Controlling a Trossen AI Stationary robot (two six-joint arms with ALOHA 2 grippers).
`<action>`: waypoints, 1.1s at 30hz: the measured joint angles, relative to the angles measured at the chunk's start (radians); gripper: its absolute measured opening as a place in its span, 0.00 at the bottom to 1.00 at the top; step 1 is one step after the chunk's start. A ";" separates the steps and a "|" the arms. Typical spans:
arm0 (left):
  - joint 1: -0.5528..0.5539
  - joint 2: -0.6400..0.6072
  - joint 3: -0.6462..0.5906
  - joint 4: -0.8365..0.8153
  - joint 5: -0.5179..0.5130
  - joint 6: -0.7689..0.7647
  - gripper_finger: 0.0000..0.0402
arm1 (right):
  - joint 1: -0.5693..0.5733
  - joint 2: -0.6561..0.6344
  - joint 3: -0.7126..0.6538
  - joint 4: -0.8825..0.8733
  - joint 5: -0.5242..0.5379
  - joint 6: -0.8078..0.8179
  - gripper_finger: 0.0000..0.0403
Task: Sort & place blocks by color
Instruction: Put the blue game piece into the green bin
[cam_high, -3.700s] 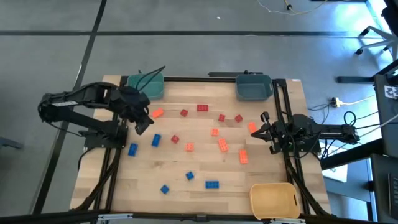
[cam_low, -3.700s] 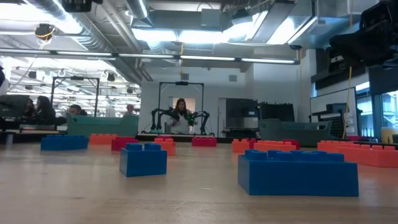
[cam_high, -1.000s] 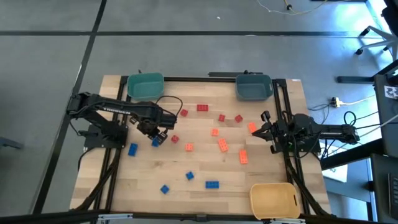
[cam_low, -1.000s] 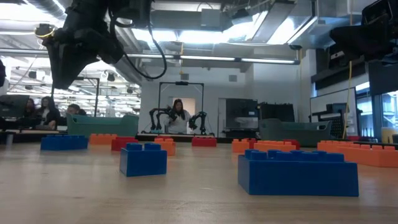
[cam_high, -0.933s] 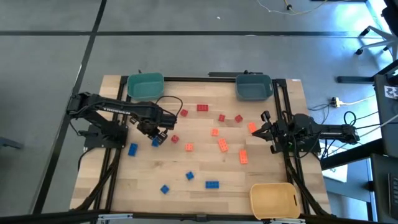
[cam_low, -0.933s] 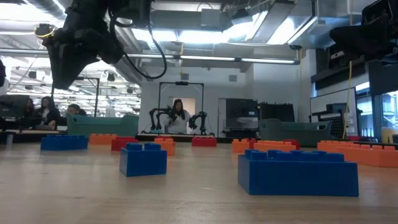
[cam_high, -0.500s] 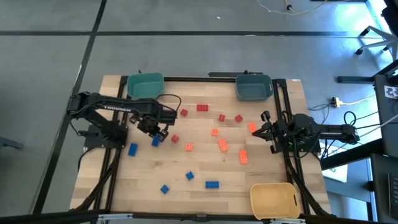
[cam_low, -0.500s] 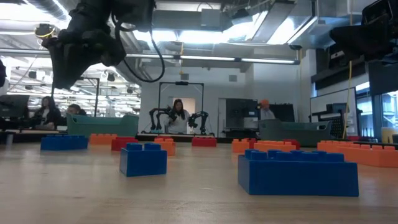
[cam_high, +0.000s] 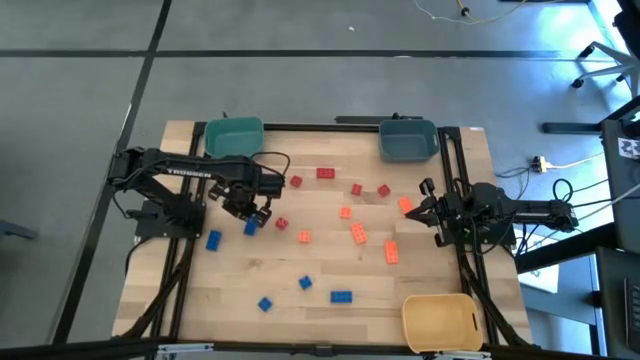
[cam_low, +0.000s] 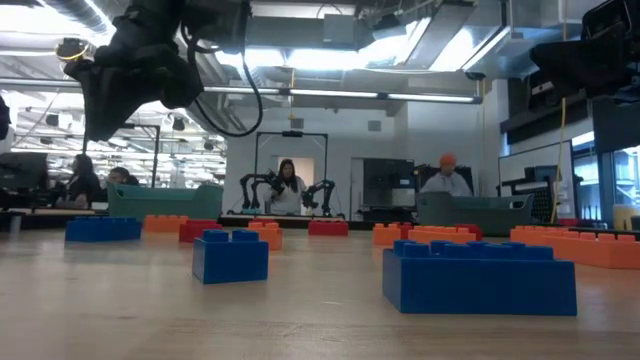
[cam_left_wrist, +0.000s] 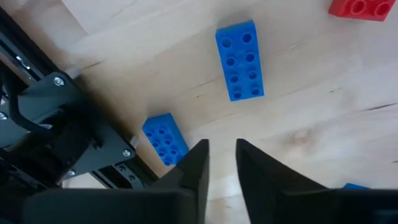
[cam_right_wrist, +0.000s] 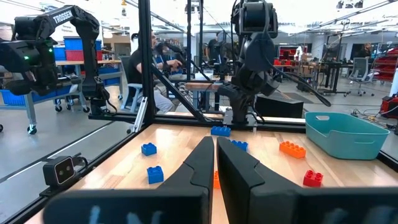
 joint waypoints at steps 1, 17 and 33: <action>0.000 0.000 0.000 0.000 -0.003 0.003 0.12 | 0.000 0.000 0.000 0.000 0.000 0.000 0.06; 0.032 0.000 -0.128 0.001 0.036 -0.119 0.19 | 0.000 0.000 0.000 0.017 0.000 0.000 0.06; -0.036 0.001 -0.121 0.058 0.010 -0.155 0.20 | 0.000 0.000 0.000 0.053 0.000 0.000 0.06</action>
